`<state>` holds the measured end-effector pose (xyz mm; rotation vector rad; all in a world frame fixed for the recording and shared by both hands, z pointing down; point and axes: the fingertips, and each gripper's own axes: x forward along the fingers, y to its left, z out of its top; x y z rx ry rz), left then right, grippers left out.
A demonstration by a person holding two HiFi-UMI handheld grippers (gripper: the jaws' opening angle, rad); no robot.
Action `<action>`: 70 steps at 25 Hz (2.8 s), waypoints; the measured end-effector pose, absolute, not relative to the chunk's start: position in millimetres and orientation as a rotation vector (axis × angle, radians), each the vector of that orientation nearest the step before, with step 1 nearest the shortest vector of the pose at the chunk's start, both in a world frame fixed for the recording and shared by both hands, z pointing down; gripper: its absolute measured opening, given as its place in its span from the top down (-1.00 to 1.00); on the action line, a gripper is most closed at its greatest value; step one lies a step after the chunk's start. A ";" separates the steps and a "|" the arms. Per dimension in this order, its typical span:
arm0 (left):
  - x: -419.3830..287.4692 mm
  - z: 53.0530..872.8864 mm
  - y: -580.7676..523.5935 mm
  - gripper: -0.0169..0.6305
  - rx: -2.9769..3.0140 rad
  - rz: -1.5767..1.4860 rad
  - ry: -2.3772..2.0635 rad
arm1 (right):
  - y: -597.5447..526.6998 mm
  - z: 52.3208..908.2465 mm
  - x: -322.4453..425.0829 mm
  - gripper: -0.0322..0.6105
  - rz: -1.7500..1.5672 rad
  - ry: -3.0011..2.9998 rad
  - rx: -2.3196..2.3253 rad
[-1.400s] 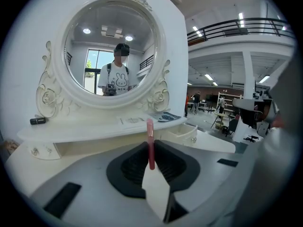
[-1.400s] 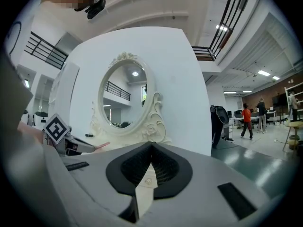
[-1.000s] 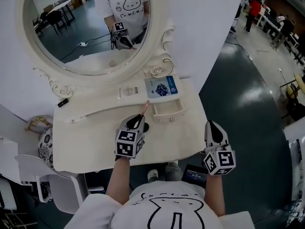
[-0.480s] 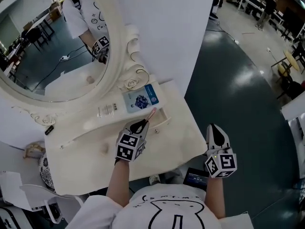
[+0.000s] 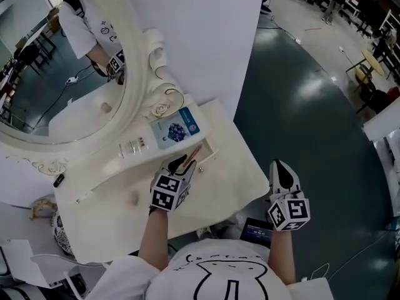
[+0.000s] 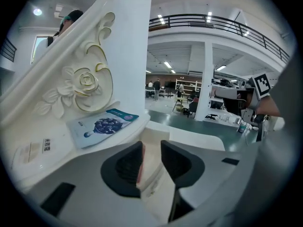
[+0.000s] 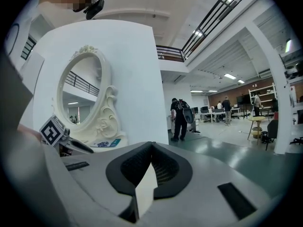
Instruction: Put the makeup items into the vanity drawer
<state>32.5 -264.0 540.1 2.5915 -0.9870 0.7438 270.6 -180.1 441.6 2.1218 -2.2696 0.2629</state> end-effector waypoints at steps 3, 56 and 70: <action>29.3 539.1 -261.1 0.46 2.601 0.772 -1.011 | -177.4 436.5 265.4 0.86 0.245 -2.279 2.110; -79.6 612.5 -196.8 0.04 2.139 0.794 -1.371 | -164.4 487.9 190.0 0.86 0.328 -2.422 1.767; -86.7 606.2 -200.1 0.82 2.158 0.835 -1.460 | -159.2 488.3 188.3 0.86 0.338 -2.412 1.793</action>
